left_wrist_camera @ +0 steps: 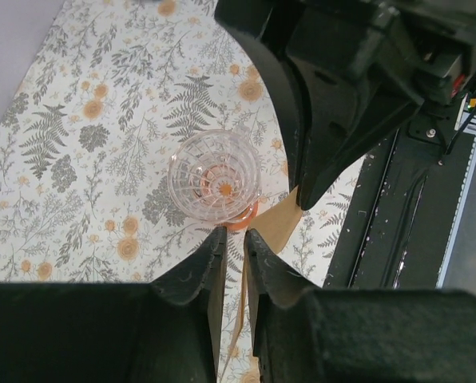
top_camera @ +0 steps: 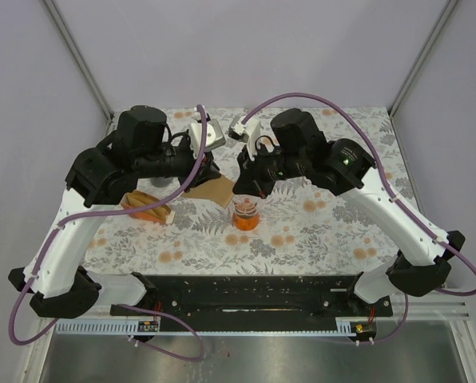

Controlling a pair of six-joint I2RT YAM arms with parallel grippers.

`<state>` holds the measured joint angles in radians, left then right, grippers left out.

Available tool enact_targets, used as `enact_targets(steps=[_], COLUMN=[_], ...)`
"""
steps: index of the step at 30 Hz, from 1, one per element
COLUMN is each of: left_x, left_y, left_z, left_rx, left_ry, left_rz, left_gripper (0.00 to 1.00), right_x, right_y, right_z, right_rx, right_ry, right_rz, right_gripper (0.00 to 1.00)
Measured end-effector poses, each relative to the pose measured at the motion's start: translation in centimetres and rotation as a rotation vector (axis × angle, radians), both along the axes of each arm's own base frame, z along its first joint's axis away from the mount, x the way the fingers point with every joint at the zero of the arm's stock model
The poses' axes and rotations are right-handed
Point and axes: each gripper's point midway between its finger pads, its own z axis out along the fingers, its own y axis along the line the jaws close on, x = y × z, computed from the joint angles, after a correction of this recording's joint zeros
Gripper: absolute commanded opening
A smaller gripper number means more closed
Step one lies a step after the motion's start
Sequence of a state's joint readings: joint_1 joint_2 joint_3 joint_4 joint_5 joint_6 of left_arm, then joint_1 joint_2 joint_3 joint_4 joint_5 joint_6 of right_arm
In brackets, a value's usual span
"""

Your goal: Place the coffee filter in the dripper

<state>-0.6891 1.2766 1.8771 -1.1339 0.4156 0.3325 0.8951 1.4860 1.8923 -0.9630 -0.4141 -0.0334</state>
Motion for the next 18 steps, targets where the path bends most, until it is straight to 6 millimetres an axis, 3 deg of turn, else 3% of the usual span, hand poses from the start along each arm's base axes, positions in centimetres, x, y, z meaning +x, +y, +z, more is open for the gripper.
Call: enact_targets(steps=[10, 18], left_x=[-0.68, -1.03], left_y=[-0.3, -0.04], left_z=[0.31, -0.18], left_rx=[-0.016, 0.001], left_ry=[0.017, 0.039], left_rz=[-0.032, -0.033], left_gripper=[0.24, 0.06], right_x=[-0.03, -0.12], right_y=[-0.03, -0.13], right_z=[-0.32, -0.02], right_rx=[-0.004, 0.004], right_ry=[0.004, -0.002], right_rz=[0.0, 0.0], right_gripper=[0.0, 0.0])
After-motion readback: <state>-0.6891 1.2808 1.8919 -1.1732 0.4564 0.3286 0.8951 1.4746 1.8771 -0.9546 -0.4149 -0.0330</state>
